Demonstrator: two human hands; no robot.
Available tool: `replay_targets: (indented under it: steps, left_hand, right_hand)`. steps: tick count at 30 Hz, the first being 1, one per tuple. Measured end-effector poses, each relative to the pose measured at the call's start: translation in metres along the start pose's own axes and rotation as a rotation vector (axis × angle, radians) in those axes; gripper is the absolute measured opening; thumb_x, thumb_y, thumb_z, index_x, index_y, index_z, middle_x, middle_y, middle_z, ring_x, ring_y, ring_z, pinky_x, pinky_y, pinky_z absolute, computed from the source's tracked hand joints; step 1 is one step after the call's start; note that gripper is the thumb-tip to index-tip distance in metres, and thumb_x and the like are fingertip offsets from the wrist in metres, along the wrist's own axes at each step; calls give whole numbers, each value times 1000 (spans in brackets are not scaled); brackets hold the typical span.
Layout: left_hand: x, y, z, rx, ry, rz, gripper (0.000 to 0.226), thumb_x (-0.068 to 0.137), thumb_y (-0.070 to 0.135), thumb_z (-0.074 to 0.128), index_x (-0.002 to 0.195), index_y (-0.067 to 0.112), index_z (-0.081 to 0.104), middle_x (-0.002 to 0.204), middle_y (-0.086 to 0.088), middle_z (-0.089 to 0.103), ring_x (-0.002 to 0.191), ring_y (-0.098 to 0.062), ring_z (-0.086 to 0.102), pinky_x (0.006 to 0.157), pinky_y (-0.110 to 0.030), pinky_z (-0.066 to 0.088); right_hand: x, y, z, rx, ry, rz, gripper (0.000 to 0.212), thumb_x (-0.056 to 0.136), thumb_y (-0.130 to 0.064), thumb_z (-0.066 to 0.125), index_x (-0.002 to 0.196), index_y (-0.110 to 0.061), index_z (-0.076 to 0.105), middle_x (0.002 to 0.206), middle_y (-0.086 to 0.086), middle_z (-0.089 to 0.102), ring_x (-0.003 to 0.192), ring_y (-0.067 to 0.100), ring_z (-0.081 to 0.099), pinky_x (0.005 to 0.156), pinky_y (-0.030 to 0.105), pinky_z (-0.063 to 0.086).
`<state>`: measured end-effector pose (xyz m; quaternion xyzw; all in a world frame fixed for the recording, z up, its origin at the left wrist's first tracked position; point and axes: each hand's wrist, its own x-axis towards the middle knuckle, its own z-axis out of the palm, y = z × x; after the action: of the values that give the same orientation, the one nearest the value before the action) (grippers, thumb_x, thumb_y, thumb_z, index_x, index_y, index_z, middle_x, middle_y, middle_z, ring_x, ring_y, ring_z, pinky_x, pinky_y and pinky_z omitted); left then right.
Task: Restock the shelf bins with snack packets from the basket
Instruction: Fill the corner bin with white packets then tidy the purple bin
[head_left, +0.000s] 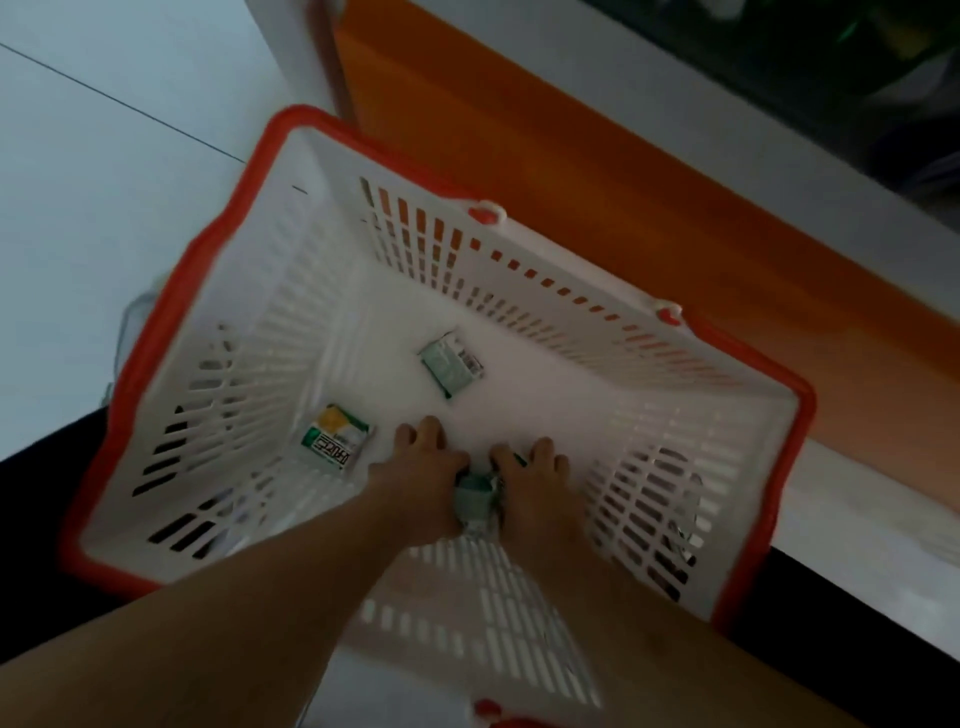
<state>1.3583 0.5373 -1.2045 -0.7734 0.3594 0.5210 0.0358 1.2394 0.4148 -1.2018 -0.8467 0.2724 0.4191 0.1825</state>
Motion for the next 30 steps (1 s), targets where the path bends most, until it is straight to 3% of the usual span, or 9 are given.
replay_targets:
  steps: [3, 7, 10, 13, 18, 22, 24, 27, 30]
  left_hand:
    - [2, -4, 0, -4, 29, 14, 49, 83, 50, 71, 126, 31, 56, 126, -6, 40, 120, -31, 37, 90, -51, 54]
    - [-6, -6, -18, 28, 36, 25, 40, 89, 35, 67, 127, 26, 59, 125, -6, 52, 118, -29, 46, 97, -38, 45]
    - [-19, -1, -42, 47, 72, 39, 30, 88, 31, 67, 117, 24, 61, 115, -7, 56, 110, -28, 53, 95, -38, 47]
    - [-44, 11, -78, 40, 64, 22, 33, 90, 30, 69, 121, 21, 61, 118, -8, 58, 112, -28, 56, 93, -34, 43]
    - [-126, 27, -163, -186, 111, 13, 41, 77, 34, 85, 113, 26, 66, 112, 2, 67, 105, -18, 63, 90, -29, 51]
    - [-220, 36, -248, -466, 222, 138, 37, 77, 32, 90, 107, 30, 69, 106, 12, 69, 98, -12, 68, 70, -19, 55]
    - [-270, 47, -282, -621, 285, 177, 40, 79, 30, 89, 114, 31, 71, 107, 8, 72, 92, -13, 72, 59, -26, 59]
    - [-331, 69, -315, -741, 458, 295, 40, 79, 32, 88, 114, 39, 70, 98, 11, 77, 83, -9, 74, 60, -34, 62]
    - [-356, 87, -331, -880, 647, 365, 35, 80, 34, 86, 111, 37, 70, 91, 17, 78, 79, -2, 75, 62, -27, 59]
  right_hand:
    - [-1, 0, -4, 83, 20, -4, 62, 91, -30, 66, 147, -35, 38, 143, 14, 28, 125, 38, 42, 93, 46, 54]
    - [-6, -4, -19, 216, 23, -13, 49, 87, -27, 67, 132, -33, 48, 123, 12, 39, 105, 37, 52, 83, 40, 53]
    - [-13, -5, -45, 328, -59, 6, 43, 85, -24, 71, 123, -32, 51, 117, 12, 42, 93, 36, 58, 69, 38, 56]
    - [-28, -11, -91, 456, -193, 42, 45, 82, -20, 76, 119, -32, 54, 118, 14, 58, 86, 31, 68, 59, 38, 62]
    - [-90, -27, -198, 720, -378, 107, 43, 92, -12, 74, 122, -38, 58, 131, 8, 53, 108, 38, 62, 75, 55, 65]
    - [-160, -34, -277, 904, -271, -52, 41, 92, -14, 66, 120, -43, 60, 123, -2, 65, 108, 26, 64, 83, 52, 63]
    - [-193, -41, -312, 975, -207, -128, 49, 84, -13, 68, 117, -49, 66, 129, -1, 68, 113, 29, 66, 89, 55, 60]
    - [-243, -41, -358, 1079, -43, -247, 64, 81, -9, 71, 135, -41, 61, 144, 6, 62, 128, 35, 59, 104, 50, 50]
    - [-281, -36, -385, 1165, 84, -387, 49, 88, -19, 69, 121, -54, 65, 125, -10, 72, 115, 29, 68, 102, 52, 53]
